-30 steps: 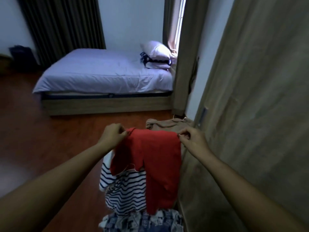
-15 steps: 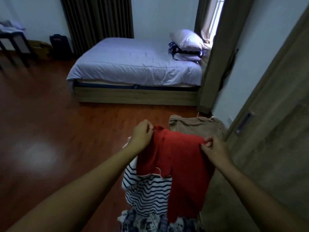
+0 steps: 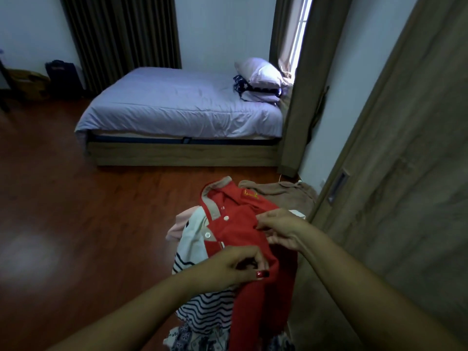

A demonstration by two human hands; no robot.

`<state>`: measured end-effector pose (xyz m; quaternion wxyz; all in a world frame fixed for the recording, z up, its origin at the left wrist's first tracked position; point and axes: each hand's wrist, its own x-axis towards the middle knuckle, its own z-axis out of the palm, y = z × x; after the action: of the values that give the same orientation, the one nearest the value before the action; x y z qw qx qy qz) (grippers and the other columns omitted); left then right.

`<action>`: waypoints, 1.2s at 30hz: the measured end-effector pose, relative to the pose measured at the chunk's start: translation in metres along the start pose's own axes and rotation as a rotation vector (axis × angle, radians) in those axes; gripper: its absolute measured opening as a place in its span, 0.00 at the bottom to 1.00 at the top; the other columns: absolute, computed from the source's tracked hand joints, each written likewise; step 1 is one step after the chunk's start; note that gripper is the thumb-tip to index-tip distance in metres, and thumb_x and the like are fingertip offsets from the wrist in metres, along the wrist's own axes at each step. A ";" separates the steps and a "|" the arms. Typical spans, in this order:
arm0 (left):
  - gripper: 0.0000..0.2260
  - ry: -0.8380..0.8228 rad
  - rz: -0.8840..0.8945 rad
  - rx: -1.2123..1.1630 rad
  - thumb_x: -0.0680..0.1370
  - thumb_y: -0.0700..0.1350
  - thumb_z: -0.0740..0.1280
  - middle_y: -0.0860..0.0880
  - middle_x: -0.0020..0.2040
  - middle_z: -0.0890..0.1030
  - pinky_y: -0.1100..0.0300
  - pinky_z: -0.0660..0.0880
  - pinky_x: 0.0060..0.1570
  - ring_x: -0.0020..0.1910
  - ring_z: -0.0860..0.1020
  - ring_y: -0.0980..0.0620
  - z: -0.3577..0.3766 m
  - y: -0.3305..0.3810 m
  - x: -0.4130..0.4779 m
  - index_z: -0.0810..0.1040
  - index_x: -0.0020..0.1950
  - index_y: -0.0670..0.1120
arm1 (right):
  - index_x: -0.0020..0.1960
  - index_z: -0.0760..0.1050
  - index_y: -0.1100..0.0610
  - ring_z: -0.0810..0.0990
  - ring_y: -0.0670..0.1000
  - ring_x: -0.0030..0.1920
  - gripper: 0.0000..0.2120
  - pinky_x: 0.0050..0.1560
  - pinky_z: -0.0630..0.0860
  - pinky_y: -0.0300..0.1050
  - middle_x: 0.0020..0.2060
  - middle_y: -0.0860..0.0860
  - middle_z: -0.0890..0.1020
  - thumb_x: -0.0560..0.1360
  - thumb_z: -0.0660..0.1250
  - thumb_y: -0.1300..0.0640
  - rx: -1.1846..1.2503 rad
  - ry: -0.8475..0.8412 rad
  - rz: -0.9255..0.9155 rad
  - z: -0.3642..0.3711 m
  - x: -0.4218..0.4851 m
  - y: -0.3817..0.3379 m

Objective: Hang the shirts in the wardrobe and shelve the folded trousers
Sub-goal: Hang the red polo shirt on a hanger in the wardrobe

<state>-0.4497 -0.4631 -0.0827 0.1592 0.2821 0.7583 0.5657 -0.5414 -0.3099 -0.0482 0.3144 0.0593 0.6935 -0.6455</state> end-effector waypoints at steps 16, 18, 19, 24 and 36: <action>0.08 0.451 -0.778 -1.368 0.73 0.43 0.68 0.40 0.34 0.79 0.52 0.81 0.33 0.29 0.80 0.44 -0.008 -0.005 0.002 0.72 0.43 0.40 | 0.41 0.72 0.59 0.75 0.47 0.32 0.12 0.37 0.74 0.43 0.30 0.53 0.76 0.71 0.57 0.74 0.177 0.190 -0.278 -0.005 -0.062 0.063; 0.02 0.512 -0.725 -1.276 0.73 0.35 0.64 0.44 0.34 0.76 0.53 0.81 0.31 0.31 0.78 0.50 -0.017 0.000 0.009 0.73 0.43 0.40 | 0.40 0.70 0.57 0.73 0.46 0.31 0.12 0.37 0.71 0.41 0.29 0.51 0.75 0.72 0.58 0.73 0.128 0.205 -0.324 -0.008 -0.076 0.075; 0.05 0.514 -0.694 -1.188 0.74 0.33 0.62 0.44 0.39 0.76 0.53 0.82 0.32 0.36 0.76 0.50 -0.022 0.005 0.013 0.74 0.47 0.40 | 0.40 0.70 0.57 0.73 0.46 0.31 0.13 0.36 0.71 0.40 0.29 0.51 0.76 0.72 0.59 0.74 0.096 0.218 -0.338 -0.009 -0.084 0.081; 0.11 0.358 -0.501 -0.657 0.76 0.32 0.60 0.49 0.31 0.78 0.62 0.79 0.28 0.26 0.75 0.57 -0.011 0.090 0.034 0.77 0.53 0.42 | 0.40 0.68 0.60 0.75 0.46 0.28 0.13 0.31 0.75 0.36 0.29 0.54 0.76 0.70 0.58 0.77 0.080 0.246 -0.383 -0.004 -0.131 0.101; 0.11 -0.125 0.103 0.169 0.73 0.27 0.66 0.32 0.52 0.79 0.50 0.74 0.57 0.52 0.77 0.45 0.107 0.250 0.046 0.77 0.54 0.35 | 0.50 0.68 0.52 0.77 0.44 0.38 0.15 0.37 0.75 0.31 0.46 0.53 0.75 0.72 0.66 0.69 -0.156 0.721 -0.640 -0.083 -0.294 0.123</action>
<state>-0.3639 -0.3026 0.1250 0.1525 0.3679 0.7763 0.4886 -0.2771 -0.1181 -0.0059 -0.1567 0.0390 0.7879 -0.5943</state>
